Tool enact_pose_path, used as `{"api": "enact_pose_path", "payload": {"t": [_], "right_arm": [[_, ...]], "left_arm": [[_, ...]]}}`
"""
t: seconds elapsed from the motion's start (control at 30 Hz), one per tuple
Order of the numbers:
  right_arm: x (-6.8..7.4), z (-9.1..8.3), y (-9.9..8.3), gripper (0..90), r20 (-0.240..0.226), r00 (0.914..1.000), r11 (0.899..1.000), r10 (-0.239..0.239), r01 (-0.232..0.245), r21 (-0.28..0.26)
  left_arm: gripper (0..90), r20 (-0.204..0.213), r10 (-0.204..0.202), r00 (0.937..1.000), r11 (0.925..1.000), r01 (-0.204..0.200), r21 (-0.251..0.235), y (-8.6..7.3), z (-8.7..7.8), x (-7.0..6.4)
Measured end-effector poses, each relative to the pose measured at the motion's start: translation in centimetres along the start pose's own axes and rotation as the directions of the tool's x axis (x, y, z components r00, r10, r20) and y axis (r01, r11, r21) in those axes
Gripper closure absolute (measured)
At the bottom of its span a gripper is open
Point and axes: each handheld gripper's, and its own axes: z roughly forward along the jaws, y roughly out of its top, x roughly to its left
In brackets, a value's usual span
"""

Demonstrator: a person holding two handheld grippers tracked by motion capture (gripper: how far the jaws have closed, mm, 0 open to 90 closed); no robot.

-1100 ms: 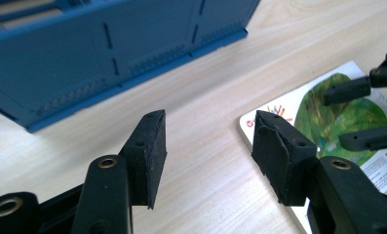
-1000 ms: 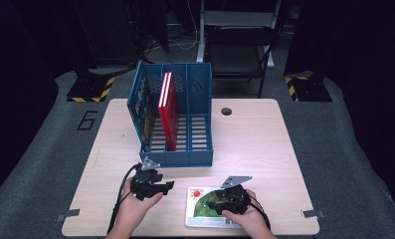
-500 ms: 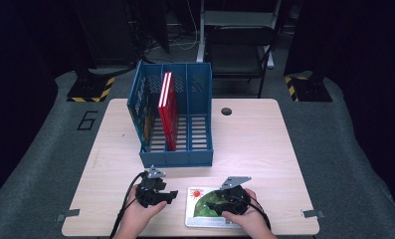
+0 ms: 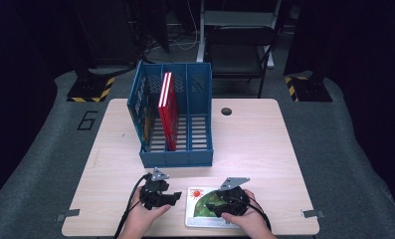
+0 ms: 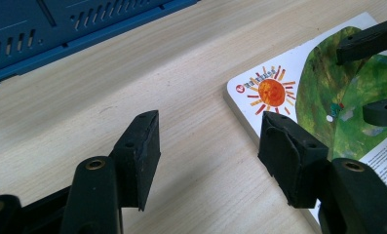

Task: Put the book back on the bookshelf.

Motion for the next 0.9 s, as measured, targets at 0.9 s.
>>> {"api": "enact_pose_path", "payload": {"t": [0.9], "right_arm": [[-1.0,-1.4,-0.9,36.7,0.114,0.9877,0.994,0.107,-0.105,-0.023]], "left_arm": [[36.6,0.085,0.085,0.9927,0.9935,-0.091,0.069,0.0,3.6,-2.7]]}}
